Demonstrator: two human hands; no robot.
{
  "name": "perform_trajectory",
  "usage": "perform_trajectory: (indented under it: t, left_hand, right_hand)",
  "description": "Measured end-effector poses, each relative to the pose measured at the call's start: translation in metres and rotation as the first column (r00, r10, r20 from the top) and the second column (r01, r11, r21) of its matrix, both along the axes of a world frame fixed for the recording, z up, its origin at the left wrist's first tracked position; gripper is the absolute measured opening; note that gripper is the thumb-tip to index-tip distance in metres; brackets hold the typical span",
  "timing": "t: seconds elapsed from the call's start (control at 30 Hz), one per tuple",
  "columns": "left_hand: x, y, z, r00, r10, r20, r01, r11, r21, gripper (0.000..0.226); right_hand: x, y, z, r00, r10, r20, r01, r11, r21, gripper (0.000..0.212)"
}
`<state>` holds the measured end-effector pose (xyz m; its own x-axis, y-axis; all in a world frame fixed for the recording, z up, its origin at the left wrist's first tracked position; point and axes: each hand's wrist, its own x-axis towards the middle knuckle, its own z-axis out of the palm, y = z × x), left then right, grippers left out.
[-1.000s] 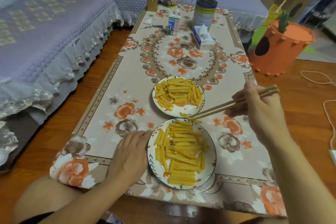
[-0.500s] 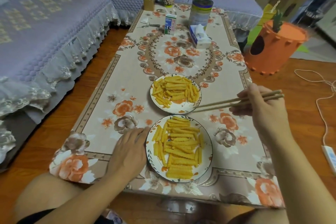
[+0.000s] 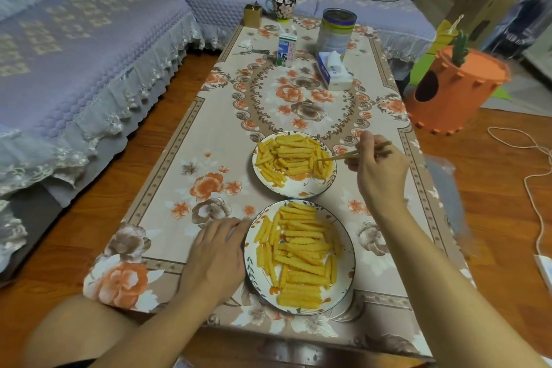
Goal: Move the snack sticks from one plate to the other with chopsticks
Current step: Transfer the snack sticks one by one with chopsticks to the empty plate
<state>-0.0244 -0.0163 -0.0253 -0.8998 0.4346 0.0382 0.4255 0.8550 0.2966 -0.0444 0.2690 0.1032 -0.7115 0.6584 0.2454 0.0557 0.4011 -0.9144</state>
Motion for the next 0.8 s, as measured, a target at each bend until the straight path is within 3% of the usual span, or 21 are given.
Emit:
perform_trajectory:
  t: [0.17, 0.37, 0.63, 0.8]
  left_hand:
    - [-0.001, 0.0, 0.0, 1.0, 0.002, -0.003, -0.002, 1.0, 0.003, 0.053]
    - [0.001, 0.0, 0.002, 1.0, 0.003, -0.011, -0.003, 1.0, 0.014, 0.053]
    - [0.002, 0.0, 0.001, 1.0, 0.002, -0.018, -0.002, 1.0, -0.007, 0.055]
    - [0.002, -0.001, -0.001, 1.0, 0.0, -0.018, 0.0, 1.0, -0.017, 0.054]
  right_hand:
    - [-0.006, 0.0, 0.001, 1.0, -0.014, -0.002, 0.014, 1.0, -0.012, 0.04]
    - [0.031, 0.017, 0.027, 0.993, -0.105, -0.049, 0.091, 0.969, -0.229, 0.044]
    - [0.108, 0.019, 0.042, 0.991, 0.133, 0.019, -0.114, 0.91, -0.399, 0.047]
    - [0.121, 0.01, 0.029, 0.977, 0.198, 0.081, -0.156, 0.919, -0.361, 0.049]
